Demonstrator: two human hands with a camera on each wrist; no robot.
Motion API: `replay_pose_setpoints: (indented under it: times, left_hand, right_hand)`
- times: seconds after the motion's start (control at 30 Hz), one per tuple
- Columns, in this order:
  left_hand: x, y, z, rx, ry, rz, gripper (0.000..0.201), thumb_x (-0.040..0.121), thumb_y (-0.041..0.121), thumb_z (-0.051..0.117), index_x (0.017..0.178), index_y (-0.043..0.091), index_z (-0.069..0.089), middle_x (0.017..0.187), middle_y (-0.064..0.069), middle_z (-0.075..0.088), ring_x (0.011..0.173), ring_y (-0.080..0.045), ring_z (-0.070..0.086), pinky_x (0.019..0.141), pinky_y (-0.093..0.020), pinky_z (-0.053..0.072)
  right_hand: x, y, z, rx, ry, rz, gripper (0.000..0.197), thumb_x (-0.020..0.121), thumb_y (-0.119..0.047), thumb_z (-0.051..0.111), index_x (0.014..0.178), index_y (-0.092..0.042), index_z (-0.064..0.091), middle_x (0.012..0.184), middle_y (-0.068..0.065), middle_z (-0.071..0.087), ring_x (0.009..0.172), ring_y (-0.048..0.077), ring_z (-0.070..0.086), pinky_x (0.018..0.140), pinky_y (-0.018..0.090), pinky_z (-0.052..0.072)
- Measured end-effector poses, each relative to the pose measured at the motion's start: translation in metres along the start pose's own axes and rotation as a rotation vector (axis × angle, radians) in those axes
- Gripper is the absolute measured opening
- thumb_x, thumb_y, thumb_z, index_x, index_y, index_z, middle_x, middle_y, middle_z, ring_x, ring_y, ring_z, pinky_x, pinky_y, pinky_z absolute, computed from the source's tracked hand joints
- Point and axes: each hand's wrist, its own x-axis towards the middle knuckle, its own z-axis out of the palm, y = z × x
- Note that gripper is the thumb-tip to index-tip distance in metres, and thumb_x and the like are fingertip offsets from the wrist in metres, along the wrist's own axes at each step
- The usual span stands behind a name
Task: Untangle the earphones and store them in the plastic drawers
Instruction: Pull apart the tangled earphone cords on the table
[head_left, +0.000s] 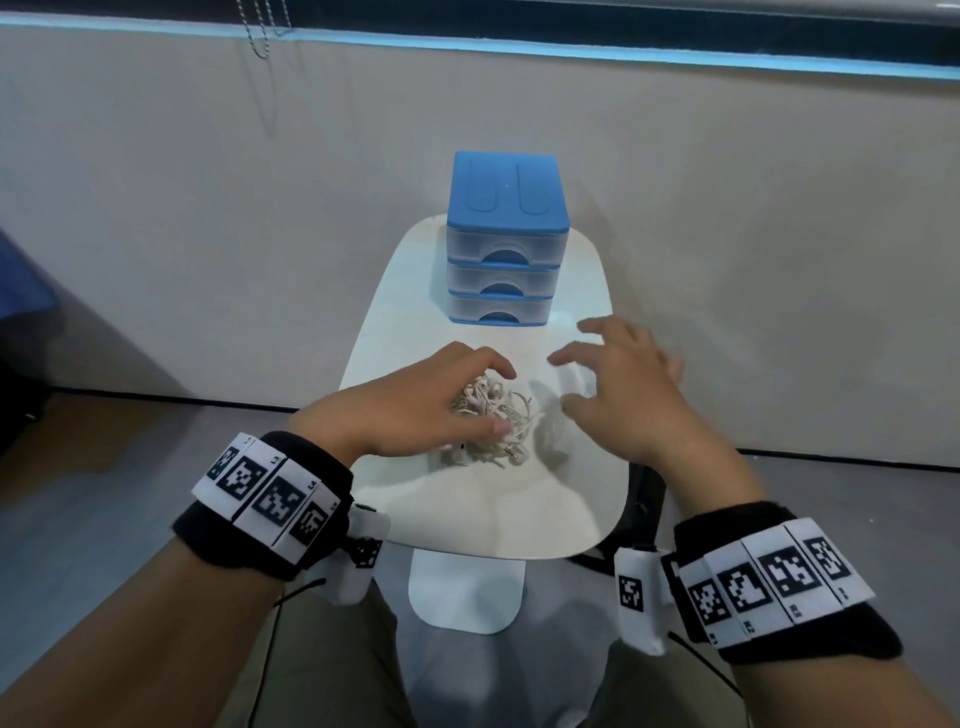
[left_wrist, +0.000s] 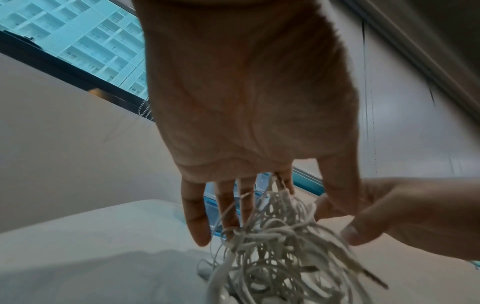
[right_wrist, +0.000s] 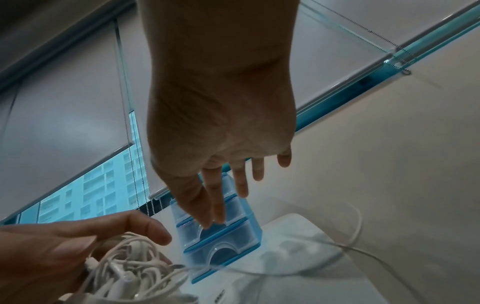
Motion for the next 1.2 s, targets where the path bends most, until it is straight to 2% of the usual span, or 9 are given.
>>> replay_pose_setpoints:
  times: [0.07,0.13,0.2,0.3,0.47,0.6,0.77,0.97,1.2]
  left_hand:
    - [0.001,-0.003,0.002,0.053,-0.034,0.029,0.057,0.085,0.056,0.077,0.132,0.049,0.045,0.132,0.016,0.044,0.124,-0.007,0.050,0.106,-0.031,0.042]
    - [0.003,-0.005,0.003,0.102,-0.034,0.013,0.068,0.076,0.050,0.086,0.131,0.046,0.045,0.130,0.016,0.042,0.119,-0.007,0.052,0.103,-0.032,0.045]
    - [0.005,-0.003,0.004,0.163,0.010,-0.031,0.072,0.072,0.049,0.090,0.130,0.043,0.046,0.131,0.016,0.041,0.115,-0.009,0.053,0.098,-0.034,0.047]
    - [0.007,-0.001,0.005,0.217,0.119,-0.024,0.071,0.072,0.049,0.090,0.128,0.043,0.047,0.138,0.017,0.038,0.118,-0.012,0.052,0.096,-0.037,0.049]
    - [0.015,0.003,0.003,0.260,0.157,0.096,0.043,0.090,0.034,0.078,0.127,0.042,0.058,0.158,0.012,0.030,0.124,-0.013,0.050,0.099,-0.035,0.046]
    - [0.023,0.003,0.004,0.264,0.171,0.114,0.014,0.099,0.035,0.066,0.113,0.033,0.066,0.145,0.011,0.044,0.105,-0.011,0.056,0.091,-0.034,0.045]
    - [0.030,0.002,0.003,0.235,0.149,0.160,0.010,0.101,0.028,0.063,0.111,0.031,0.063,0.115,0.014,0.054,0.102,-0.011,0.055,0.091,-0.039,0.048]
    - [0.029,0.000,0.002,0.186,0.163,0.135,0.008,0.103,0.031,0.059,0.109,0.033,0.063,0.111,0.011,0.055,0.099,-0.013,0.059,0.089,-0.042,0.050]
    - [0.030,-0.002,0.002,0.222,0.187,0.138,0.010,0.106,0.034,0.052,0.111,0.032,0.061,0.105,0.012,0.054,0.089,-0.005,0.048,0.077,-0.030,0.038]
  right_hand:
    - [-0.003,-0.001,0.005,0.038,-0.157,-0.044,0.033,0.088,-0.029,0.069,0.119,-0.040,0.068,0.147,-0.013,0.046,0.150,0.016,0.027,0.123,0.052,0.012]
    - [-0.005,-0.002,0.010,0.032,-0.259,-0.056,0.022,0.088,-0.031,0.071,0.109,-0.036,0.070,0.131,-0.012,0.058,0.133,0.016,0.048,0.117,0.047,0.025]
    - [-0.008,-0.003,0.013,0.005,-0.239,-0.058,0.006,0.092,-0.032,0.069,0.098,-0.034,0.069,0.116,-0.014,0.062,0.118,0.016,0.055,0.100,0.036,0.031]
    - [-0.007,0.002,0.013,0.135,-0.179,-0.099,0.017,0.095,-0.028,0.067,0.078,-0.031,0.064,0.094,-0.015,0.069,0.098,0.016,0.060,0.091,0.037,0.044]
    - [-0.001,0.011,0.005,0.330,-0.079,-0.110,0.016,0.094,-0.017,0.068,0.081,-0.025,0.066,0.069,-0.005,0.071,0.063,0.009,0.058,0.064,0.030,0.046]
    - [0.005,0.013,0.006,0.363,0.003,-0.097,0.017,0.094,-0.014,0.069,0.081,-0.026,0.068,0.064,-0.004,0.069,0.062,0.011,0.059,0.066,0.031,0.049]
    - [0.014,0.008,0.011,0.403,-0.012,-0.105,0.020,0.093,-0.013,0.068,0.079,-0.028,0.069,0.072,-0.004,0.068,0.070,0.017,0.066,0.068,0.031,0.050]
    - [0.021,0.006,0.021,0.448,-0.106,-0.118,0.017,0.093,-0.011,0.070,0.080,-0.022,0.073,0.077,-0.005,0.069,0.059,0.003,0.057,0.055,0.011,0.040]
    - [0.022,0.020,0.024,0.519,-0.038,-0.038,0.019,0.094,-0.002,0.066,0.093,-0.017,0.079,0.069,-0.012,0.069,0.061,0.005,0.063,0.054,0.009,0.039]
